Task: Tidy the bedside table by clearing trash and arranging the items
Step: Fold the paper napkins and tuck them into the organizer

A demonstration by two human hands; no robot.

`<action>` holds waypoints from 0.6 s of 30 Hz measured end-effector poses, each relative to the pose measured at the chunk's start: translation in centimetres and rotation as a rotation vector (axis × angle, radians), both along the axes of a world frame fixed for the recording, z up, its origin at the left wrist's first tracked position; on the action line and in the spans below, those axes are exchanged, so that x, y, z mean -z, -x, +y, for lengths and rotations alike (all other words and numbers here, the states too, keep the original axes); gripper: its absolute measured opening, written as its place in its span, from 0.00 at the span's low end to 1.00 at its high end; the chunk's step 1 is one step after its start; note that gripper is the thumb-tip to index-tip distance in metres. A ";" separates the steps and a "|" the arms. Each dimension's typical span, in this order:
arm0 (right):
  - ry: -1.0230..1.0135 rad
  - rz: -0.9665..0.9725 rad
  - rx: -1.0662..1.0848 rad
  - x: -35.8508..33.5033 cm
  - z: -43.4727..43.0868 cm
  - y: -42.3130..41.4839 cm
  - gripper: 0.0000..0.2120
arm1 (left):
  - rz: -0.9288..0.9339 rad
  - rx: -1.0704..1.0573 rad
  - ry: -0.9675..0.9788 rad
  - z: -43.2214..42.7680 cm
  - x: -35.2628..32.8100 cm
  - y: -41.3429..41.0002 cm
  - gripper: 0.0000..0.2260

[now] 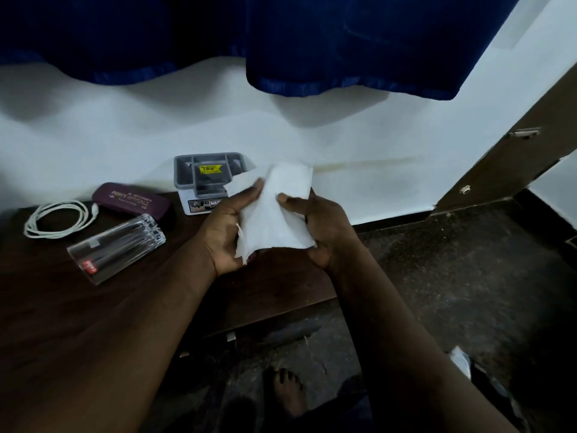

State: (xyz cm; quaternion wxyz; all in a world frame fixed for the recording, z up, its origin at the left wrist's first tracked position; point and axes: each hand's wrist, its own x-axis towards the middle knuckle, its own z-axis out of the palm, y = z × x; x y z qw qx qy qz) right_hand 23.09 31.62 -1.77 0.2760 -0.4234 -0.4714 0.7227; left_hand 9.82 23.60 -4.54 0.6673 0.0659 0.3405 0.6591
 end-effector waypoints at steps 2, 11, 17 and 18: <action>-0.026 -0.007 -0.012 0.0 -0.5 -0.1 0.03 | 0.063 -0.073 0.032 -0.9 -0.4 0.1 0.24; -0.027 0.010 0.037 -0.1 -4.8 0.6 0.11 | 0.501 -0.251 0.209 -6.2 -1.8 2.8 0.13; -0.187 -0.061 -0.040 1.0 -6.0 2.6 0.08 | 0.609 -0.354 0.201 -10.1 -1.5 5.3 0.14; -0.186 -0.052 -0.068 1.1 -5.9 2.8 0.10 | 0.627 -0.362 0.207 -10.3 -1.3 5.7 0.14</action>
